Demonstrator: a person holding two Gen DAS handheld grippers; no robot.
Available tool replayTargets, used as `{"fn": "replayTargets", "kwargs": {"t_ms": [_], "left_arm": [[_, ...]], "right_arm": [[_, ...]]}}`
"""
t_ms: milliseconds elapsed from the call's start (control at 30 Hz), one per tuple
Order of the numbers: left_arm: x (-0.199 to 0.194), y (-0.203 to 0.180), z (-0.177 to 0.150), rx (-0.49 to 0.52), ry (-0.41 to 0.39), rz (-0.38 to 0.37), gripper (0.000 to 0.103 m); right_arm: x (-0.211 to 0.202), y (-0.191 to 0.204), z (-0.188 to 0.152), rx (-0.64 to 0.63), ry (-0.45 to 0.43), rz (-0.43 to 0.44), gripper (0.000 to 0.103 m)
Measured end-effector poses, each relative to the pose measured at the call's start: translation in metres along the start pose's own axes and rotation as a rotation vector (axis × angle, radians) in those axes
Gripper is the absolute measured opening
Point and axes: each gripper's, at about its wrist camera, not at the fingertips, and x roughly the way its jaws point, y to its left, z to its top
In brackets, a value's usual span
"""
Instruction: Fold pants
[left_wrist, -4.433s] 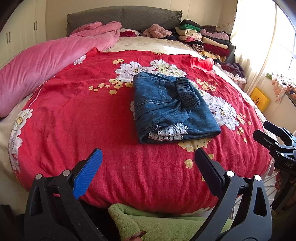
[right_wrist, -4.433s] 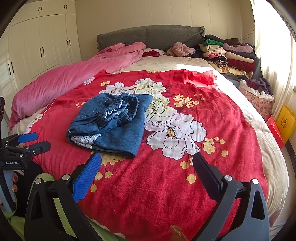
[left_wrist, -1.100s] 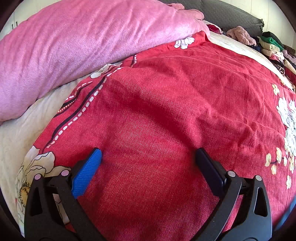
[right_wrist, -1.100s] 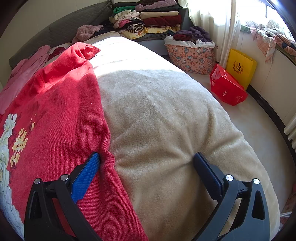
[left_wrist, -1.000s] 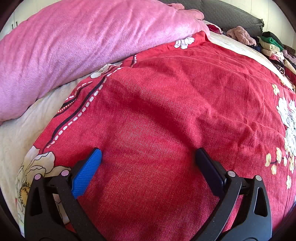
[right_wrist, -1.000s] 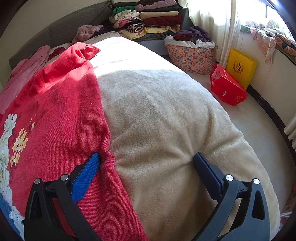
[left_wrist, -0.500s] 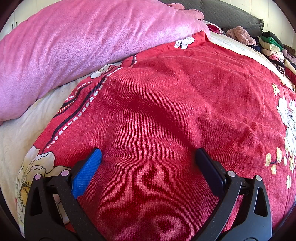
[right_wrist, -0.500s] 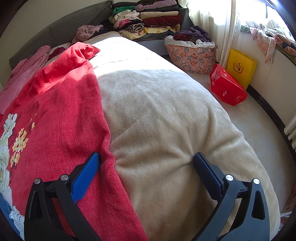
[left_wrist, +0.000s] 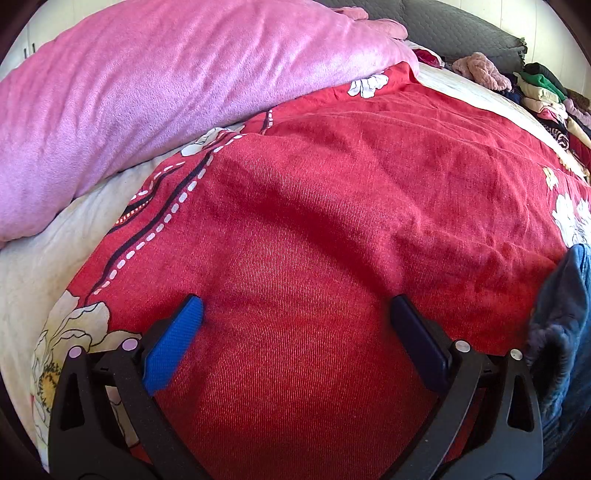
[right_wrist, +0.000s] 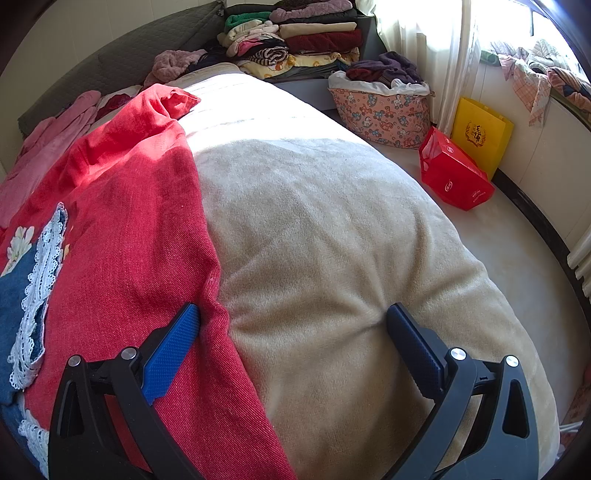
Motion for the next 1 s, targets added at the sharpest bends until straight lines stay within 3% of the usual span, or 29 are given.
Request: {"fn": "replayTargets", "kwargs": {"t_ms": [1000], "left_arm": [[0.0069, 0.0017, 0.0025, -0.017, 0.004, -0.017, 0.095]], "right_arm": [[-0.0002, 0.0004, 0.0001, 0.0, 0.001, -0.001, 0.099]]}}
